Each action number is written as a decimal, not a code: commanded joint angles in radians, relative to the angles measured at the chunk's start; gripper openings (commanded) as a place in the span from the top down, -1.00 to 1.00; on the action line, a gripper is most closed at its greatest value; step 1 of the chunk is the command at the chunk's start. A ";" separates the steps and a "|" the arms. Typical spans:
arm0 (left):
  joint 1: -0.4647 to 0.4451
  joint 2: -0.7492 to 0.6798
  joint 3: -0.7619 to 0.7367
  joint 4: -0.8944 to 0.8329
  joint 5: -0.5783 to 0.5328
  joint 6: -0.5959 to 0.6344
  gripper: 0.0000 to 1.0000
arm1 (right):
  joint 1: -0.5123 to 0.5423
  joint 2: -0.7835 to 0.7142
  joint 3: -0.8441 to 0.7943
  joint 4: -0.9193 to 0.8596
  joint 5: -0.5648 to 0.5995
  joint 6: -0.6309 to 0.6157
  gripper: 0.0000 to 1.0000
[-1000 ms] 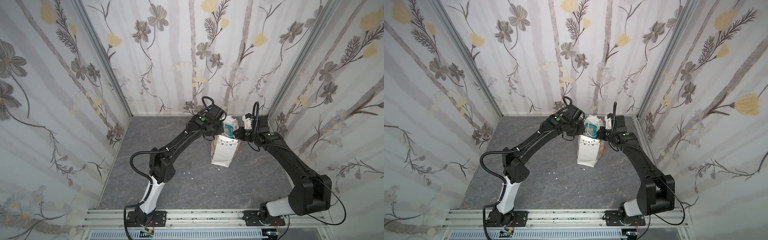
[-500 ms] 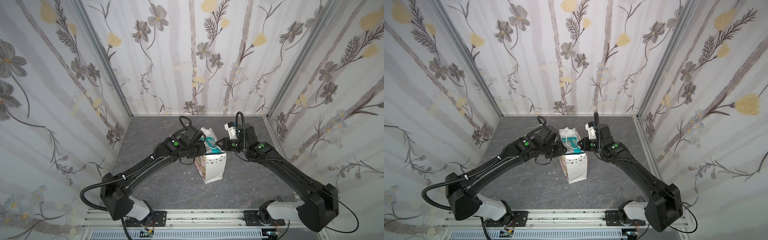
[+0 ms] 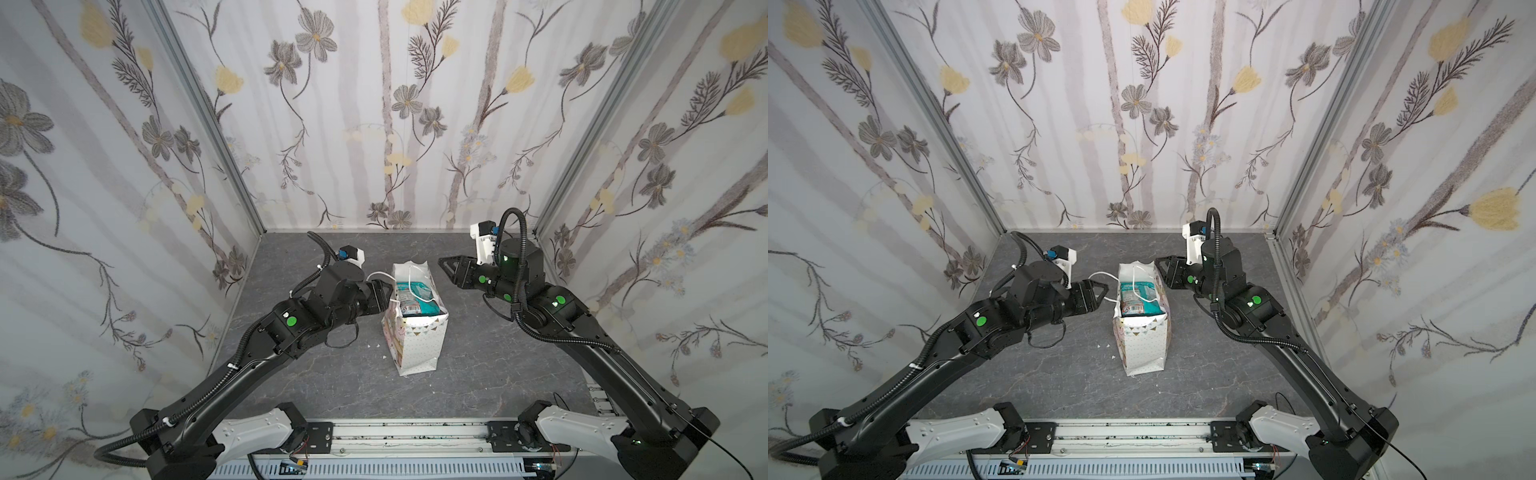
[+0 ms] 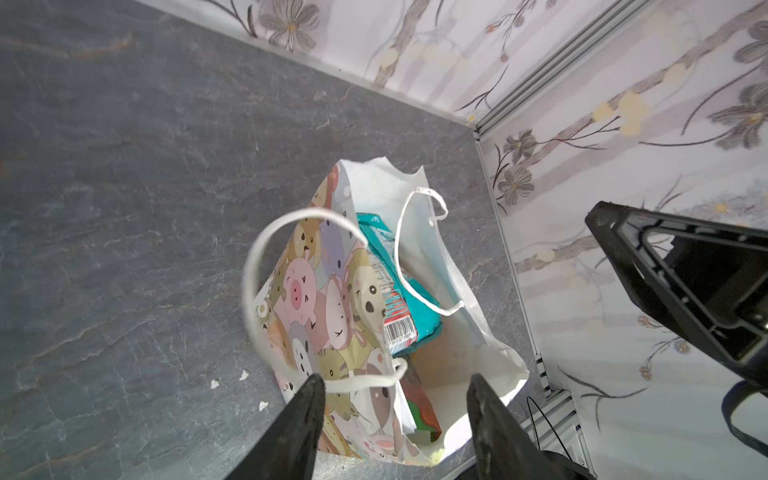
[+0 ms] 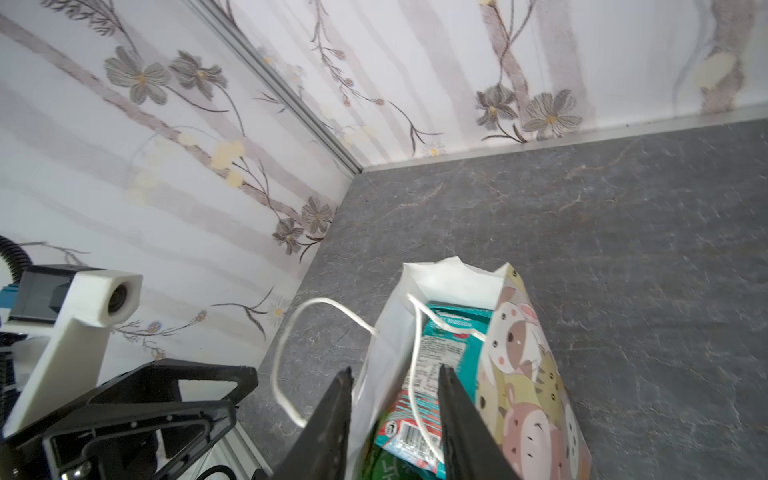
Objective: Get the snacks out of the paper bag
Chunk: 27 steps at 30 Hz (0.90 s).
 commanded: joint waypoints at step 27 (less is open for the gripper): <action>0.000 -0.190 -0.084 0.051 -0.073 0.353 -0.37 | 0.200 0.631 0.515 -0.430 0.337 0.065 0.54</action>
